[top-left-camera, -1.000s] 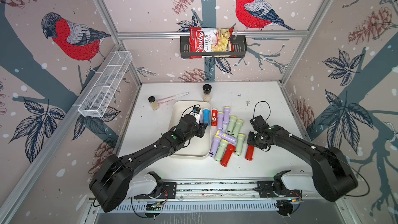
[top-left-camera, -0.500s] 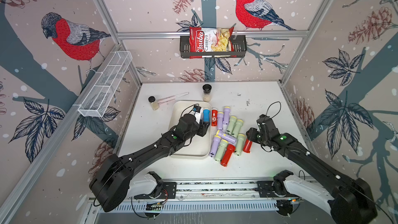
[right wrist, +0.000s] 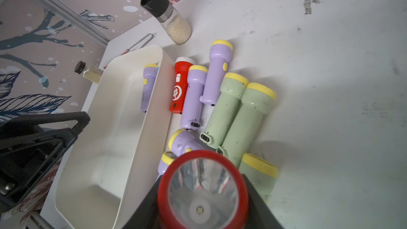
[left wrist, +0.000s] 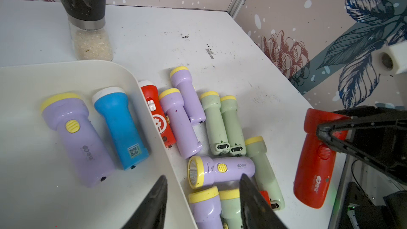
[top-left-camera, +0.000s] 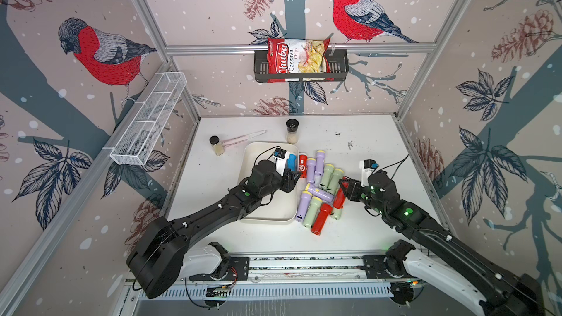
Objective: Put the flashlights into the storage boxes
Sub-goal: Pick up the flashlight from the center of the board, then place the flashlight at the storage box.
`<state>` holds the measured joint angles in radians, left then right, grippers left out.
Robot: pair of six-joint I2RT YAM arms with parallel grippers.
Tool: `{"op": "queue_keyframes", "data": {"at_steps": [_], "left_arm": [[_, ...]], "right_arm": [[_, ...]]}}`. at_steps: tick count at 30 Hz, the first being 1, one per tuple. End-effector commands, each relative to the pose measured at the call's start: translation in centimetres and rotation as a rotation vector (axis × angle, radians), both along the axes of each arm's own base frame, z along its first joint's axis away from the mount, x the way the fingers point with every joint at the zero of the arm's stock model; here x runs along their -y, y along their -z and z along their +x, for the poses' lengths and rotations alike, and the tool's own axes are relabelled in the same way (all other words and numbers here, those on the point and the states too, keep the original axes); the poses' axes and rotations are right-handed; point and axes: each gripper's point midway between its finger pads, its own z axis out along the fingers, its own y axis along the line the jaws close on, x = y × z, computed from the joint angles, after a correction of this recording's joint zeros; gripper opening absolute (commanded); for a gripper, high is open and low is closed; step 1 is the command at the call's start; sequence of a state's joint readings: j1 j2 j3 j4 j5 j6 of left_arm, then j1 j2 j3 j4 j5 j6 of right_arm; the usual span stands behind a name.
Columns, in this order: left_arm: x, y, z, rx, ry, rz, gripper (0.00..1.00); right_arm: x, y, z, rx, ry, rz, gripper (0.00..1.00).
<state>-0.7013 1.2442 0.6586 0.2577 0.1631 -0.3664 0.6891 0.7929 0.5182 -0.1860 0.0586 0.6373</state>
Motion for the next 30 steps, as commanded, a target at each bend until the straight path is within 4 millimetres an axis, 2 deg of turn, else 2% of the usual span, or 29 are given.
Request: {"op": "queue_keyframes", "data": {"at_steps": [1, 7, 14, 22, 30], "left_arm": [[1.4, -1.4, -0.7, 0.032, 0.085, -0.064, 0.52], [2.6, -2.3, -2.3, 0.051, 0.197, -0.129, 0.52], [3.0, -2.3, -3.6, 0.058, 0.263, -0.156, 0.54], [2.0, -1.7, -4.3, 0.066, 0.249, -0.147, 0.56], [3.0, -0.7, -5.7, 0.048, 0.342, -0.144, 0.56]], "right_arm": [[-1.5, -2.2, 0.6, 0.097, -0.023, 0.025, 0.40], [-4.5, -2.9, 0.0, 0.138, -0.113, 0.039, 0.39], [-7.3, -4.1, -0.2, 0.191, -0.208, 0.091, 0.39], [-9.5, -4.5, -0.1, 0.208, -0.296, 0.103, 0.39], [-11.2, -5.0, -0.7, 0.219, -0.372, 0.152, 0.39]]}}
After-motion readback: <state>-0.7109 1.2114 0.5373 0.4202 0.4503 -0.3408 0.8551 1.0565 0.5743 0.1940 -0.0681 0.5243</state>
